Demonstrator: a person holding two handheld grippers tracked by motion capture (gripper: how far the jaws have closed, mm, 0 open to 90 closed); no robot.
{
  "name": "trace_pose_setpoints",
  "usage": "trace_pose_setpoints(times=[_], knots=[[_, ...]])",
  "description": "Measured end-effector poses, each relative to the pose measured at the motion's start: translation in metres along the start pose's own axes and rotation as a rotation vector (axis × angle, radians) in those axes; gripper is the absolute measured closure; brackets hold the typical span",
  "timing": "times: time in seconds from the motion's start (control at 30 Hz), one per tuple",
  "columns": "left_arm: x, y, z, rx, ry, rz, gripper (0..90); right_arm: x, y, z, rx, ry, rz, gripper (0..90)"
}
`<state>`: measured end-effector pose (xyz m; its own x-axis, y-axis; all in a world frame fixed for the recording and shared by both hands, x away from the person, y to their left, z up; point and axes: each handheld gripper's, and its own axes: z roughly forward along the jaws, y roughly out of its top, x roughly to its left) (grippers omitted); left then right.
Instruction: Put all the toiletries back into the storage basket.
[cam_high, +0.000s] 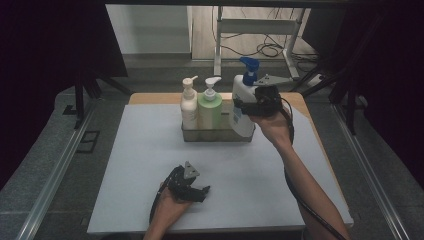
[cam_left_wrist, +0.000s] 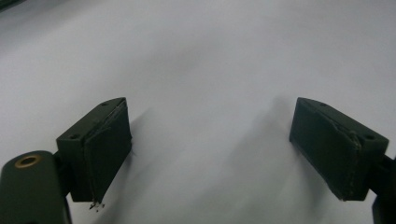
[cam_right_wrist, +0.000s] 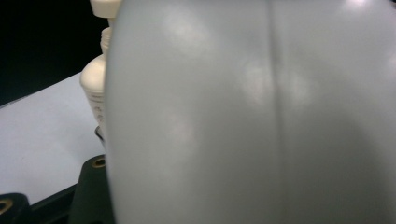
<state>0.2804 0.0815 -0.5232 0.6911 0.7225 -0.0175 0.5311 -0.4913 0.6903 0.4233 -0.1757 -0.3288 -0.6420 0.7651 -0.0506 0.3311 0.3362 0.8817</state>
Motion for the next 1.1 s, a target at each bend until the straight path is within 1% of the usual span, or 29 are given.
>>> trace_pose_setpoints(times=[0.33,0.57,0.8,0.93,1.1], knots=[[0.000,0.000,0.000,-0.001,0.000,-0.002,12.8,-0.008,0.009,0.014,-0.003,-0.031,0.012,37.6],[0.000,0.000,0.000,-0.001,0.001,-0.003,12.8,-0.011,0.012,0.026,-0.006,-0.041,0.016,37.7],[0.000,0.000,0.000,-0.002,0.001,-0.003,12.7,-0.014,0.011,0.040,0.002,-0.056,0.019,37.7],[0.000,0.000,0.000,-0.001,0.001,0.000,12.7,-0.017,0.008,0.048,0.003,-0.061,0.033,37.7],[0.000,0.000,0.000,0.000,0.001,0.000,12.7,-0.019,0.004,0.058,0.010,-0.066,0.036,37.7]])
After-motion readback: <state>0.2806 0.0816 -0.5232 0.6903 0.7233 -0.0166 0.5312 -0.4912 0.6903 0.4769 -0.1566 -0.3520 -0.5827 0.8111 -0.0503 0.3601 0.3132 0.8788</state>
